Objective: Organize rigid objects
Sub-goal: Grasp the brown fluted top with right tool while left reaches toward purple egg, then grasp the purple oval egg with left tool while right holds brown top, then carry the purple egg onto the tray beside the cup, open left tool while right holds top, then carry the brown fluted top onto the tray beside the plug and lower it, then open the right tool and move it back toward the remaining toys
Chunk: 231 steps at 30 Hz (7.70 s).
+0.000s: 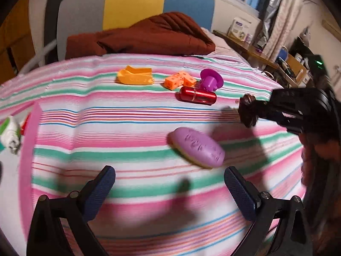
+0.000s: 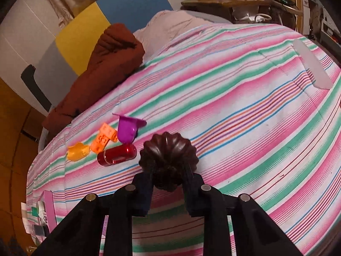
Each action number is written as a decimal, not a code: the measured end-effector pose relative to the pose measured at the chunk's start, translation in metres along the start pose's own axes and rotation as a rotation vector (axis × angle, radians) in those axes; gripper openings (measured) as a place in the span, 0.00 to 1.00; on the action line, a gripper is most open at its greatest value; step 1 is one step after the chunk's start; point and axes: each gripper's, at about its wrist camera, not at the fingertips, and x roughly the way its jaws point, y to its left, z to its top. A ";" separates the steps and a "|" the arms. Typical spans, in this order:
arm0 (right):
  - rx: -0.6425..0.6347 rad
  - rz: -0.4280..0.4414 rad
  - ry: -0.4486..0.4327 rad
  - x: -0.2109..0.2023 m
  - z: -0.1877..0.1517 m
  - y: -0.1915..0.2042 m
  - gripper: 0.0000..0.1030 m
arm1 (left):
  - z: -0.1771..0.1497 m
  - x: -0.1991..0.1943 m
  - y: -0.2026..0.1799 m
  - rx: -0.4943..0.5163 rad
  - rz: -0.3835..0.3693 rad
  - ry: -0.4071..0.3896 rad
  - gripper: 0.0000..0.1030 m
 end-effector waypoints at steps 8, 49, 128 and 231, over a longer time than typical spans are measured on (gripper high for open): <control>-0.025 -0.015 -0.011 0.004 0.005 0.006 0.22 | 0.022 0.047 -0.026 -0.032 0.045 0.067 0.98; -0.174 -0.081 -0.086 0.029 0.019 0.029 0.22 | -0.004 0.027 0.030 0.214 0.023 -0.109 0.41; -0.423 -0.005 -0.024 0.020 -0.047 0.097 0.22 | -0.106 -0.112 0.275 -0.248 0.306 -0.119 0.42; -0.761 0.417 0.129 -0.018 -0.202 0.330 0.34 | -0.152 -0.169 0.246 -0.233 0.298 -0.345 0.99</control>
